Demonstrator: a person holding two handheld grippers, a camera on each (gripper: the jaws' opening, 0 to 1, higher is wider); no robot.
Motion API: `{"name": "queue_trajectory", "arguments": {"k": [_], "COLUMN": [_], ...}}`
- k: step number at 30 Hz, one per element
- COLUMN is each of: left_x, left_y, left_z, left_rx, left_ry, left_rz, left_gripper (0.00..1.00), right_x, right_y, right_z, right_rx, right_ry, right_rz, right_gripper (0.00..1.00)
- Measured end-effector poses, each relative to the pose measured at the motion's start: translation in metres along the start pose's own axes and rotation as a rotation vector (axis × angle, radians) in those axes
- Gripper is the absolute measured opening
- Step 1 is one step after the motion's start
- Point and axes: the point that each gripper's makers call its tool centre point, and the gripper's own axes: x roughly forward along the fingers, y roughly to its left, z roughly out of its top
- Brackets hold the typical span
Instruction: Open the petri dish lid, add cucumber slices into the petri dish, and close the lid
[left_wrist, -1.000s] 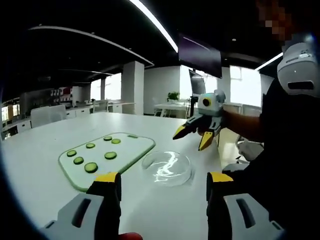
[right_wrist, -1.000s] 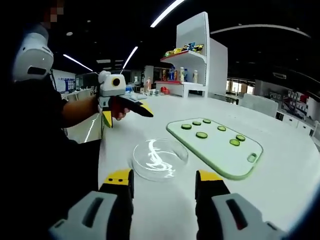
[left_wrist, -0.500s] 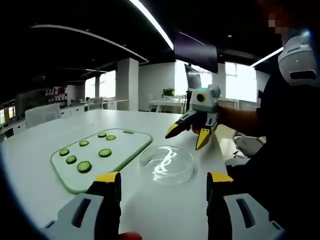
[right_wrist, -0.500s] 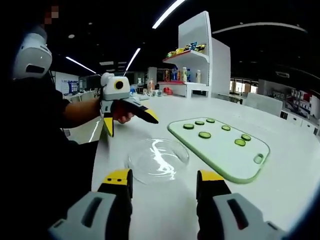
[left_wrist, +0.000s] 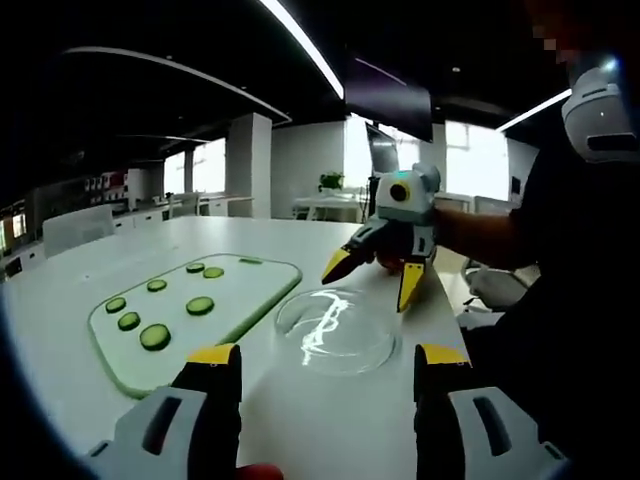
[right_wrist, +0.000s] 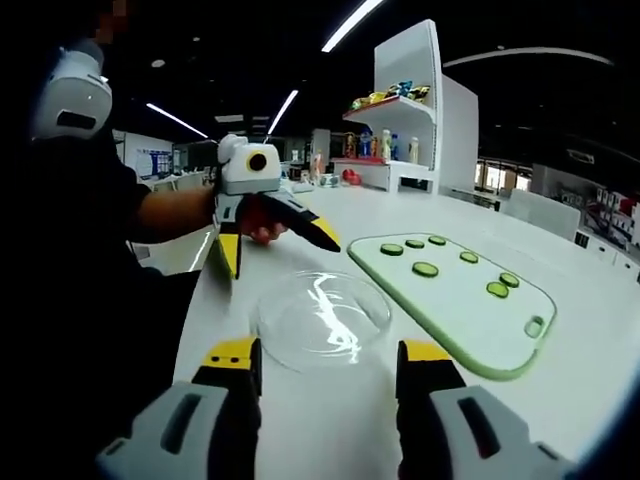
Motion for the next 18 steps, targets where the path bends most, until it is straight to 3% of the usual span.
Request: {"name": "queue_trajectory", "arguments": {"k": [11,18], "left_x": [0.015,0.023], "left_y": [-0.006,-0.003], "left_z": [-0.009,-0.008], "left_rx": [0.065,0.072], "left_ry": [0.064,0.065], "left_rz": [-0.035,-0.028], "left_gripper": [0.7,0.67], "right_x": [0.004,0.008], "right_y": [0.002,0.002], "right_z": [-0.001,0.002], "right_rx": [-0.033,-0.047], "right_ry": [0.002,0.0], "right_rz": [0.046,0.065], "right_gripper": [0.57,0.57]}}
